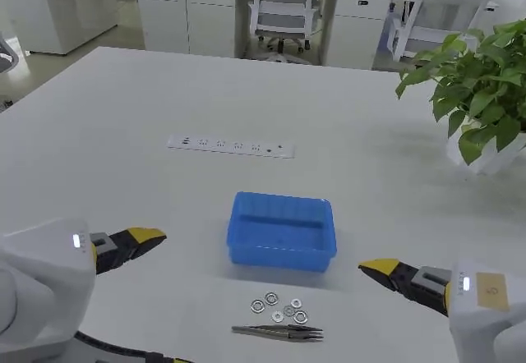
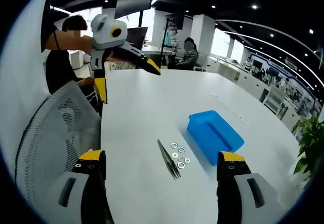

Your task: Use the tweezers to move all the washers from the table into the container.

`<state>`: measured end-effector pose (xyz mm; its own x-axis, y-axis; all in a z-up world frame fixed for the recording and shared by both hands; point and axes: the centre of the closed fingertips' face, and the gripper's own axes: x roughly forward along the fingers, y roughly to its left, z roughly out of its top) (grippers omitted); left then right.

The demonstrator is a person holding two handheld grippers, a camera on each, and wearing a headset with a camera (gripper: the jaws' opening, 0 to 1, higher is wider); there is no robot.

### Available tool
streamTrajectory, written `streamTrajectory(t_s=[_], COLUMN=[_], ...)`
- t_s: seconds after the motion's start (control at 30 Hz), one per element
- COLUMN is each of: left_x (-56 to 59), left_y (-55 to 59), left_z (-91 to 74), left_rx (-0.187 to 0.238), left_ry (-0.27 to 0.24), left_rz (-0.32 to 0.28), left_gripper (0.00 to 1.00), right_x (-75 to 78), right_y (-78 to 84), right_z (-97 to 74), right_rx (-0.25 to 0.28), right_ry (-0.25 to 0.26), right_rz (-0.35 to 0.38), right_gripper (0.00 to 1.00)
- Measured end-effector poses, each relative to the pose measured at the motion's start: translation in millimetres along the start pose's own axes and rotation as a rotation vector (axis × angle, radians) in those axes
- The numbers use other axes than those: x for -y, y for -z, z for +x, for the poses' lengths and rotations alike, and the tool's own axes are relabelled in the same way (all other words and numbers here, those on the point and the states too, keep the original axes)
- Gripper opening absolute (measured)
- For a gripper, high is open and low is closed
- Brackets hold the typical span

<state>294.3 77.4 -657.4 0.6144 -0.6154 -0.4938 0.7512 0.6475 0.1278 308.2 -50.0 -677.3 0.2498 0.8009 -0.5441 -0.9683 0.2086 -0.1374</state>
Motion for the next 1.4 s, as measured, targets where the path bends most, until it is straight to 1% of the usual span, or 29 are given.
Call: streamTrajectory(t_s=[0.2,0.3,0.53,0.63,0.8,0.93,1.2,1.4], left_x=[-1.3,-2.2,-4.7,-5.9,-8.0,-7.3,-6.6,-6.4], left_y=[-1.3,1.4,5.9,5.1,5.7,5.4,9.3,15.9], left_z=[-1.3,-0.7,4.2,7.0,11.1,13.7,18.7,25.7], left_rx=[0.004,0.000,-0.007,-0.001,-0.003,-0.004,-0.014,-0.026], left_ry=[-0.004,-0.005,0.000,0.004,0.007,0.013,0.025,0.035], left_rz=[-0.003,-0.010,-0.018,-0.025,-0.025,-0.029,-0.032,-0.036], left_gripper=[1.00,1.00,1.00,1.00,1.00,1.00,1.00,1.00], right_x=[0.8,1.7,6.0,8.1,11.2,11.9,15.5,19.0], right_y=[-2.1,-0.4,5.3,5.5,6.9,8.2,11.5,16.1], right_z=[-0.1,0.1,3.1,4.7,7.4,9.0,12.2,16.3], right_rx=[0.009,0.006,-0.008,-0.011,-0.013,-0.017,-0.020,-0.024], right_ry=[0.002,0.002,-0.001,-0.002,-0.002,-0.007,-0.004,0.004], right_rz=[0.001,0.003,0.010,0.009,0.014,0.014,0.019,0.025], right_gripper=[0.91,0.91,0.91,0.91,0.91,0.91,0.90,0.88])
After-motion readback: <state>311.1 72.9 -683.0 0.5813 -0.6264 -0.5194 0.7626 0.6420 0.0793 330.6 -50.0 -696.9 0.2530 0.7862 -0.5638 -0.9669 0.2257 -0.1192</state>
